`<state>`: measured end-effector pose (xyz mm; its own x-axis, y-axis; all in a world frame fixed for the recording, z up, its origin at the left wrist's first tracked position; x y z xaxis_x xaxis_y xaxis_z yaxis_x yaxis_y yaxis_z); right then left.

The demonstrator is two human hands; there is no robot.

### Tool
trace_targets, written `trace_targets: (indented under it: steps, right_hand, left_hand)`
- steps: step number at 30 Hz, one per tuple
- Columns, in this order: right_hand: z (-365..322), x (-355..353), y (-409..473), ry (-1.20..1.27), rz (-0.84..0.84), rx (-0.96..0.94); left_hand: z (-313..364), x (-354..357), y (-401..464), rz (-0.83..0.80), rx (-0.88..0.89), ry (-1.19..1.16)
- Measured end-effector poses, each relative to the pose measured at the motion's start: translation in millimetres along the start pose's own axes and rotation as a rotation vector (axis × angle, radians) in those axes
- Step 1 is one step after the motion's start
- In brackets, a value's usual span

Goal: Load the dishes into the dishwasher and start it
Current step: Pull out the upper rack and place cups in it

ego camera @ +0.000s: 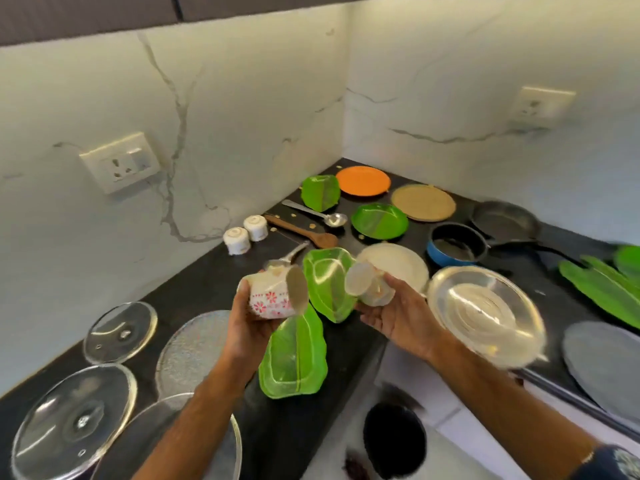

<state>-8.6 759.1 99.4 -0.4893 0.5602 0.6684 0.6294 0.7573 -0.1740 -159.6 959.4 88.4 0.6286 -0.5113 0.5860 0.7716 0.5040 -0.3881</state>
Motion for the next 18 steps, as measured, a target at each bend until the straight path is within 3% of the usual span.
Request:
trace_targets:
  steps: [5,13,18]
  right_hand:
    - [-21.9,-68.0,-120.2,-0.005,0.179,-0.142]
    - [-58.0,-187.9,-313.0,0.022,0.545,-0.346]
    - [-49.7,-276.1,-433.9,0.117,0.796,-0.406]
  left_hand:
    - [-83.1,52.8,-21.1,-0.128,-0.179,0.087]
    - [-246.8,171.8,-78.4,-0.44,-0.399,0.466]
    - [-352.6,226.6,-123.7,-0.554,-0.467,0.712]
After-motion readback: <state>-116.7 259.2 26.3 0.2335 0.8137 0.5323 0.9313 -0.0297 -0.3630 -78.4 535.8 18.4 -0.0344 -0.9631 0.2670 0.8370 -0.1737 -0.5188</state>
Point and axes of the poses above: each hand's wrist, its own y-axis towards the middle knuckle, its own x-axis out of the palm, z = x × y, the point moved 7 cm from there along y, towards the middle knuckle, and after that the axes turned 10 degrees about -x, right-handed, at the moved point
